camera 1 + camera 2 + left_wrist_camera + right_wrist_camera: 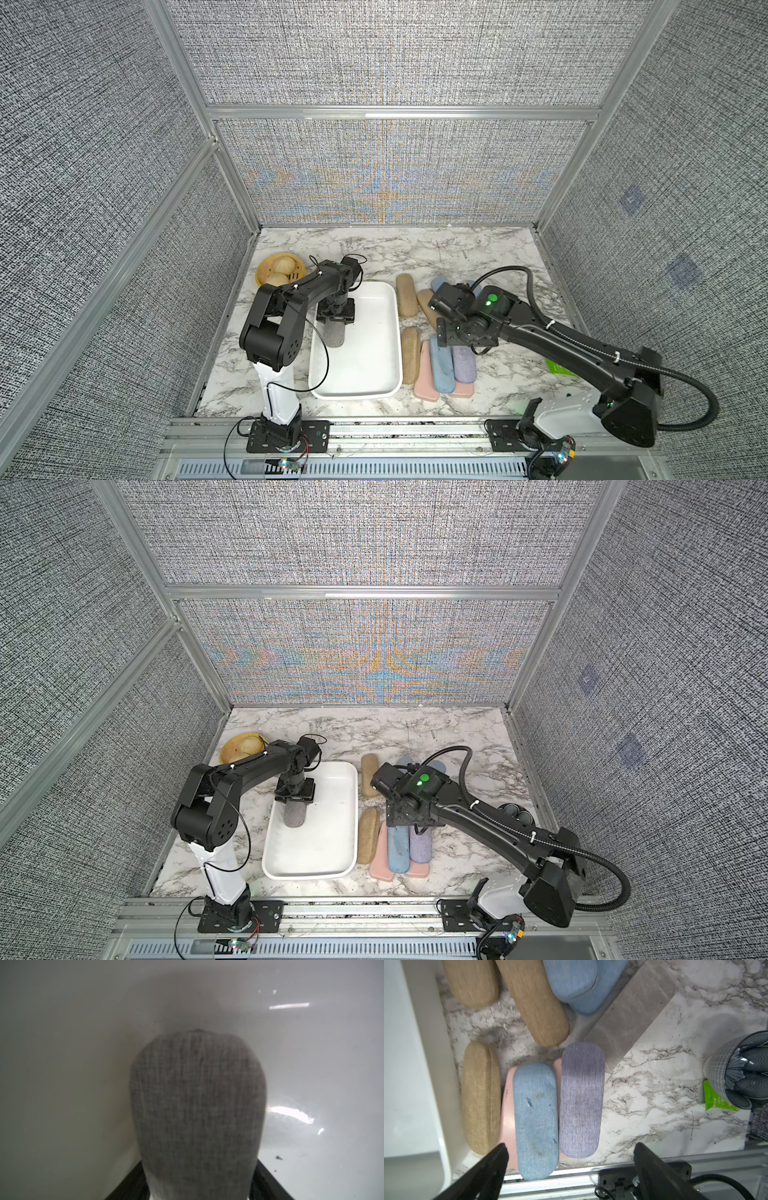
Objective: Put the glasses cases into the storage boxes
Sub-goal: Place the glasses case in the storage box, then pick up the glasses case.
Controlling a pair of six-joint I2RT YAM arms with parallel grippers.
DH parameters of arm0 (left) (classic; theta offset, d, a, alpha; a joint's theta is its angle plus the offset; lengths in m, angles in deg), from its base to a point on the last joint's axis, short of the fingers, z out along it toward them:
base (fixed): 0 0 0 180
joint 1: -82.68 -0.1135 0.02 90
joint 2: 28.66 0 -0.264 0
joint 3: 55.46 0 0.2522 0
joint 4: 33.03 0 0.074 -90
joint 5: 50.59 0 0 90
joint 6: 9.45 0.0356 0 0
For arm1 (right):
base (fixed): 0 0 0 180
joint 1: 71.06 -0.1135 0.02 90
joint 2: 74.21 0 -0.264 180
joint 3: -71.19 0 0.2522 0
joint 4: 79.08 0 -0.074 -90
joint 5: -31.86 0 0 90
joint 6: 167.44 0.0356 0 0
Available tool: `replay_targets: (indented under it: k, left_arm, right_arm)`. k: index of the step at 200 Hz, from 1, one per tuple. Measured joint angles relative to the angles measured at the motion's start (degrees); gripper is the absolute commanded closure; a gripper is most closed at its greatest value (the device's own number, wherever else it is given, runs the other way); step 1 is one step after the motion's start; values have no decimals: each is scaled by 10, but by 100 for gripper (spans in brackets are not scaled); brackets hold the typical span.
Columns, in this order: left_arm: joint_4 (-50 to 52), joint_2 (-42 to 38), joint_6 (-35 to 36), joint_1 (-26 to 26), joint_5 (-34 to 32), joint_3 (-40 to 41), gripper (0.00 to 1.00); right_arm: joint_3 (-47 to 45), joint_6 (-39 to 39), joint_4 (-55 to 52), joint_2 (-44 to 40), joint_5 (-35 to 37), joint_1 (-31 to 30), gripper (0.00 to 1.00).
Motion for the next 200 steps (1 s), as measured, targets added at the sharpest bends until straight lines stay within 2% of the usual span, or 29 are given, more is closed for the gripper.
replay_targets:
  k: [22, 48, 99, 138, 169, 200]
  left_arm:
    - [0, -28, -1, 0, 4, 2, 19]
    - [3, -93, -9, 1, 18, 10, 25]
    - [8, -311, -53, 8, 46, 56, 27]
    - [-1, -438, -79, 8, 42, 99, 25]
    - [-11, -483, -97, 7, 32, 126, 24]
    - [-12, -485, -107, 8, 29, 134, 25]
  right_arm:
    - [-22, 33, -7, 17, 4, -25, 5]
    - [-48, 49, -7, 39, 15, -20, 8]
    - [-73, 27, 46, 69, 25, 30, 11]
    - [-107, 4, 92, 75, 16, 50, 14]
    - [-146, -1, 133, 74, 6, 55, 17]
    - [-182, -1, 166, 68, -10, 55, 26]
